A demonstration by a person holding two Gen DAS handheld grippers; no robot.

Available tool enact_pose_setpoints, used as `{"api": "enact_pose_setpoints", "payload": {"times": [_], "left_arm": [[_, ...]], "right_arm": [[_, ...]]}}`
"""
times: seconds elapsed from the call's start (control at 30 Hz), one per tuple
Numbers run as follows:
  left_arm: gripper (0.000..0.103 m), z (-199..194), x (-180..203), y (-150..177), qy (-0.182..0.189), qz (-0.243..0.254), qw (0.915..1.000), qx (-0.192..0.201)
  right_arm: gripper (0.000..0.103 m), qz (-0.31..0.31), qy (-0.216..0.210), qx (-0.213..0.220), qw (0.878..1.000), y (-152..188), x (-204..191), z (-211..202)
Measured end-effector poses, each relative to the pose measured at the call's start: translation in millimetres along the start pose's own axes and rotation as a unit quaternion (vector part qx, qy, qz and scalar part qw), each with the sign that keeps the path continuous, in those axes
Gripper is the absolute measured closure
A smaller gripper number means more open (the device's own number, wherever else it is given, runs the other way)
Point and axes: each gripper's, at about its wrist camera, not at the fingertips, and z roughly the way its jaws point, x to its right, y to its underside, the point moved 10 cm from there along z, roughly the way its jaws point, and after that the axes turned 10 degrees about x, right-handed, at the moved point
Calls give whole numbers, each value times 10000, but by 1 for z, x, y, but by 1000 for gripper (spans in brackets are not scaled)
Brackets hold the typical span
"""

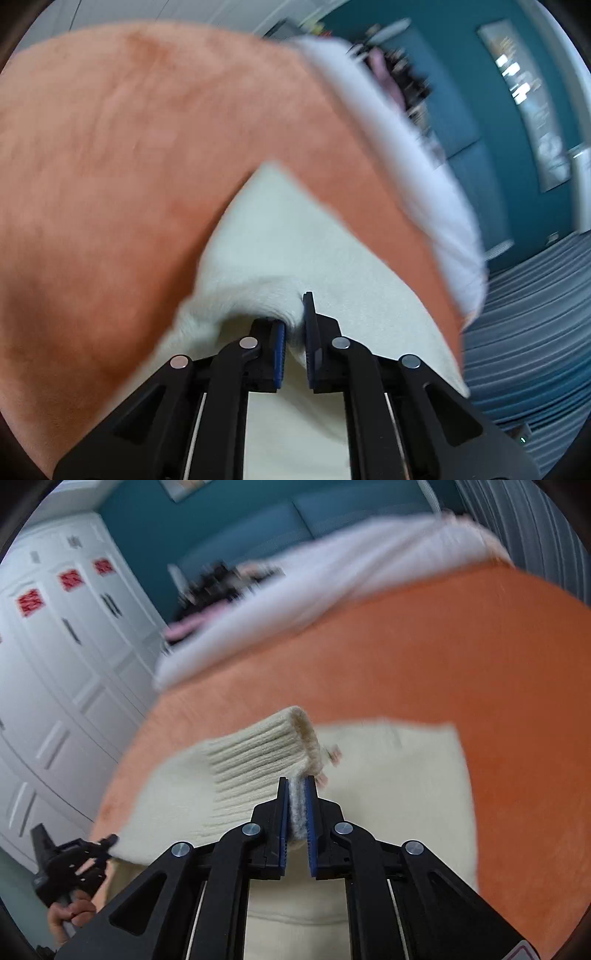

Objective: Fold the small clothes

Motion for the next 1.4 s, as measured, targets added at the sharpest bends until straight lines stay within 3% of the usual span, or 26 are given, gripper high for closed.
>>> {"api": "enact_pose_setpoints", "payload": {"times": [0.03, 0.07, 0.2, 0.23, 0.3, 0.33, 0.43, 0.53, 0.57, 0.63, 0.67, 0.7, 0.8, 0.9, 1.0, 1.1, 1.17, 1.27, 1.3, 1.33, 1.37, 1.4], "left_arm": [[96, 3, -7, 7, -74, -107, 9999, -109], [96, -2, -7, 7, 2, -181, 9998, -16], [95, -6, -4, -2, 4, 181, 9997, 166], [95, -2, -8, 0, -54, 174, 9998, 102], [95, 4, -12, 7, -196, 219, 9996, 37], [95, 1, -10, 8, -199, 286, 9994, 52], [92, 5, -14, 4, -186, 561, 9982, 42], [84, -9, -20, 5, -177, 531, 9984, -64], [73, -21, -22, 6, -210, 607, 9979, -83], [54, -50, -25, 9, -177, 903, 9958, -40], [40, -70, -32, 12, -289, 1128, 9932, 32], [34, -88, -40, 18, -397, 1326, 9903, 83], [19, -139, -76, 48, -622, 1679, 9838, -79], [16, -182, -120, 87, -846, 1478, 9846, -394], [14, -212, -135, 112, -651, 1355, 9884, -238], [11, -217, -133, 131, -724, 1295, 9881, -395], [11, -212, -123, 141, -491, 1028, 9914, -644], [11, -202, -119, 140, -535, 848, 9923, -730], [15, -200, -118, 140, -517, 783, 9925, -780], [21, -199, -115, 138, -447, 673, 9934, -819], [43, -199, -111, 138, -351, 583, 9937, -893], [65, -197, -107, 139, -204, 490, 9930, -1055]], "right_arm": [[96, 104, 304, -477, 9983, 25, 21, 22], [95, 141, 282, -460, 9984, 31, 24, 22], [96, 123, -373, 463, 9982, -1, -6, -20], [96, 9, -228, 398, 9989, 4, -2, -13], [96, 57, 179, -362, 9992, 33, 22, 25], [96, 203, 189, -531, 9982, 45, 29, 34], [95, 258, 7, -90, 9996, 28, 18, 13], [94, 156, 312, -496, 9982, 48, 30, 10], [91, 206, 264, -416, 9986, 51, 33, -6], [77, 94, 332, -216, 9992, 54, 33, -45], [55, 27, 374, -138, 9992, 60, 38, -68], [39, -24, 423, -87, 9991, 70, 49, -90], [34, -168, 750, -225, 9968, 117, 83, -164], [34, 260, 958, -752, 9922, 184, 118, -209], [34, 1000, 735, -1041, 9868, 236, 134, -238], [29, 1215, 489, -902, 9873, 250, 121, -249], [28, 1304, 286, -921, 9868, 250, 105, -236], [28, 1386, -69, -980, 9855, 247, 77, -212], [28, 1402, -78, -972, 9853, 246, 72, -208], [28, 1396, -105, -931, 9858, 242, 66, -202], [38, 1391, -135, -899, 9861, 241, 65, -204], [61, 1370, -176, -871, 9866, 237, 60, -202]]}}
